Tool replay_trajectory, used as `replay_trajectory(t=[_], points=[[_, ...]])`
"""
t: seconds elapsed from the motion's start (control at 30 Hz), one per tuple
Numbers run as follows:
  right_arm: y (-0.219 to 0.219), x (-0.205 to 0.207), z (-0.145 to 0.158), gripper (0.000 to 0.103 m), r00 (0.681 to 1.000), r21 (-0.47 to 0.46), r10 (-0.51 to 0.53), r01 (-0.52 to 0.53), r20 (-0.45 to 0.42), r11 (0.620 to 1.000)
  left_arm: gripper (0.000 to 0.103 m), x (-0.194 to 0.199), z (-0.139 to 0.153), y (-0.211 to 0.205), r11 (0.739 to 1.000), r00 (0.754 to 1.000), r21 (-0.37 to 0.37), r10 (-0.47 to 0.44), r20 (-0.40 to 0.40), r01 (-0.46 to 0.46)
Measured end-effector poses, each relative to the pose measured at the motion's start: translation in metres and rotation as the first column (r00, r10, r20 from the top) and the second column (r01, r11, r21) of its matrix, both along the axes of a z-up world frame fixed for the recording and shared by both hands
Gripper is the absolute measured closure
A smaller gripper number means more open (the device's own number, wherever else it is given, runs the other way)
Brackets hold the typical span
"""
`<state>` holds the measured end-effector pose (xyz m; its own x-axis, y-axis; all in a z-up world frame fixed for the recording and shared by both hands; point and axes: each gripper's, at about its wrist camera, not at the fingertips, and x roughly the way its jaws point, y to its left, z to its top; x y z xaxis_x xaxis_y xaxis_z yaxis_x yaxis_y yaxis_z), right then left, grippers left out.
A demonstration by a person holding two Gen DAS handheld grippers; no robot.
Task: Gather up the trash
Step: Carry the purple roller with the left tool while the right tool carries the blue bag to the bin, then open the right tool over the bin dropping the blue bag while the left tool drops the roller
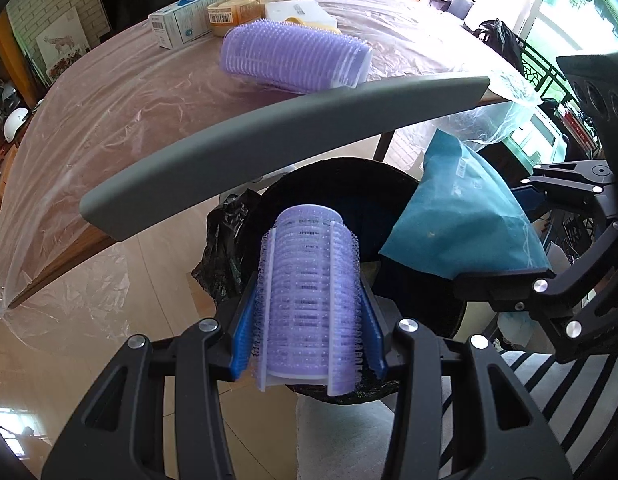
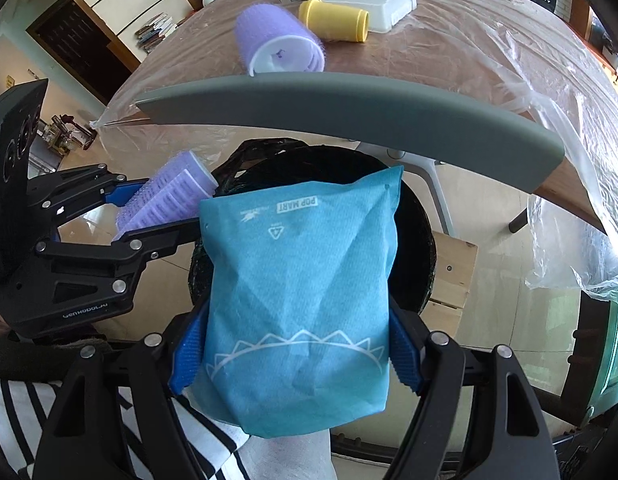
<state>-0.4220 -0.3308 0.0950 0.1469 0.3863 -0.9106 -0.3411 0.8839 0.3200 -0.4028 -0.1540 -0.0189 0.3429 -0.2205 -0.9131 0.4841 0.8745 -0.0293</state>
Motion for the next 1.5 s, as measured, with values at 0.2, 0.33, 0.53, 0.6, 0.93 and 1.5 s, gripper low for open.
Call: replay_trajectory(t=[0.2, 0.33, 0.53, 0.6, 0.93, 1.5], points=[[-0.004, 0.006, -0.011, 0.028, 0.999, 0.003, -0.045, 0.045, -0.026, 0.999, 0.057, 0.005, -0.009, -0.002, 1.000, 1.000, 0.002, -0.018, -0.006, 0.018], [-0.008, 0.010, -0.017, 0.028, 0.997, 0.017, -0.067, 0.068, -0.047, 0.998, 0.057, 0.008, -0.015, -0.003, 1.000, 1.000, 0.008, -0.025, -0.012, 0.025], [-0.006, 0.016, -0.022, 0.028, 0.995, 0.005, -0.085, 0.085, -0.053, 0.996, 0.057, 0.012, -0.022, -0.006, 0.999, 0.999, 0.017, -0.029, -0.022, 0.029], [-0.005, 0.017, -0.024, 0.028, 0.995, 0.001, -0.088, 0.088, -0.055, 0.996, 0.057, 0.013, -0.024, -0.007, 0.999, 0.999, 0.019, -0.033, -0.025, 0.033], [-0.002, 0.023, -0.032, 0.028, 0.993, -0.017, -0.094, 0.093, -0.067, 0.995, 0.057, 0.017, -0.032, -0.012, 0.998, 0.998, 0.041, -0.048, -0.033, 0.050], [0.004, 0.028, -0.031, 0.028, 0.992, -0.026, -0.113, 0.112, -0.053, 0.993, 0.057, 0.018, -0.034, -0.019, 0.997, 0.998, 0.052, -0.051, -0.040, 0.053]])
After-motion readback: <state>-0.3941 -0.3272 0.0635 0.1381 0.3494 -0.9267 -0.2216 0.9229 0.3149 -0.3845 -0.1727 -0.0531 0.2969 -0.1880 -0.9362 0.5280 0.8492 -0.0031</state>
